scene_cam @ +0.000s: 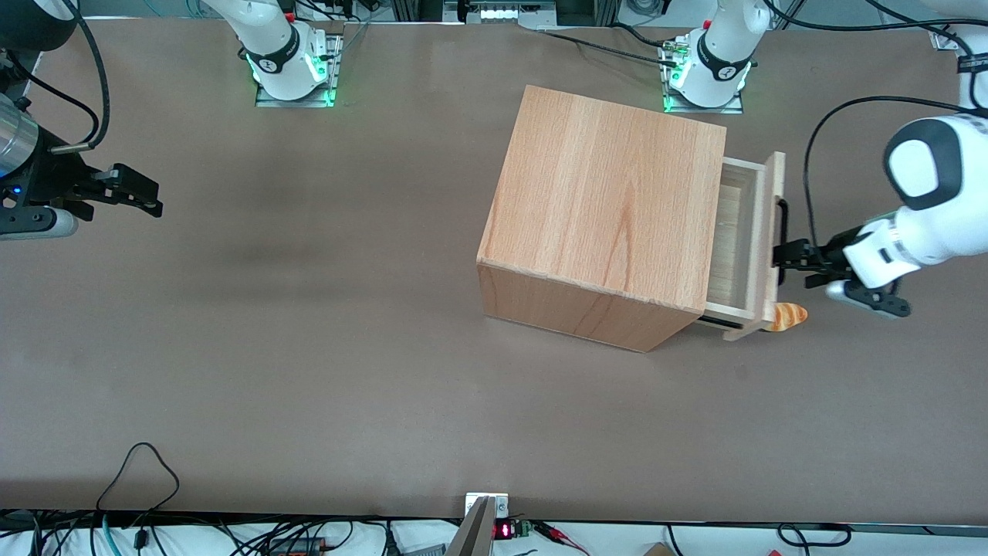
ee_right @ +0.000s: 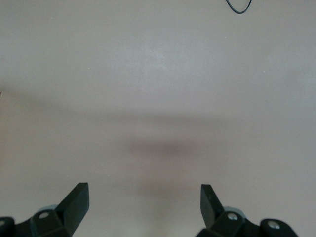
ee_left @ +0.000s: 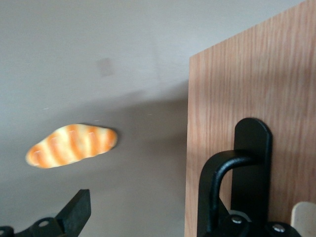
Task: Open top drawer with left arm
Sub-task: 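Pull the drawer handle outward from the cabinet with the left gripper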
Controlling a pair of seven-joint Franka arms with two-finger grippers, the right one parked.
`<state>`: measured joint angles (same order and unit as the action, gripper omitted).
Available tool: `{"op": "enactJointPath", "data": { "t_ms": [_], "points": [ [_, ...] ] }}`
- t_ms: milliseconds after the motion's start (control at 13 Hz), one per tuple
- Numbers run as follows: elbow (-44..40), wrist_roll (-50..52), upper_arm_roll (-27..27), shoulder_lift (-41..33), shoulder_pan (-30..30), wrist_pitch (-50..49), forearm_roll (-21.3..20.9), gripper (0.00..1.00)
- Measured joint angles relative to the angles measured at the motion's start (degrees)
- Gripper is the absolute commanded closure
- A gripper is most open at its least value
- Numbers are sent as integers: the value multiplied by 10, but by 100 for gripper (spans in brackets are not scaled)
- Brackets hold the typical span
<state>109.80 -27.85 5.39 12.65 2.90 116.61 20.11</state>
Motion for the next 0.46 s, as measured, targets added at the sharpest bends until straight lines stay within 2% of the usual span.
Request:
{"op": "enactJointPath", "data": {
  "t_ms": [462],
  "points": [
    [-7,-24,29,3,29,12,-1,0]
  ]
}}
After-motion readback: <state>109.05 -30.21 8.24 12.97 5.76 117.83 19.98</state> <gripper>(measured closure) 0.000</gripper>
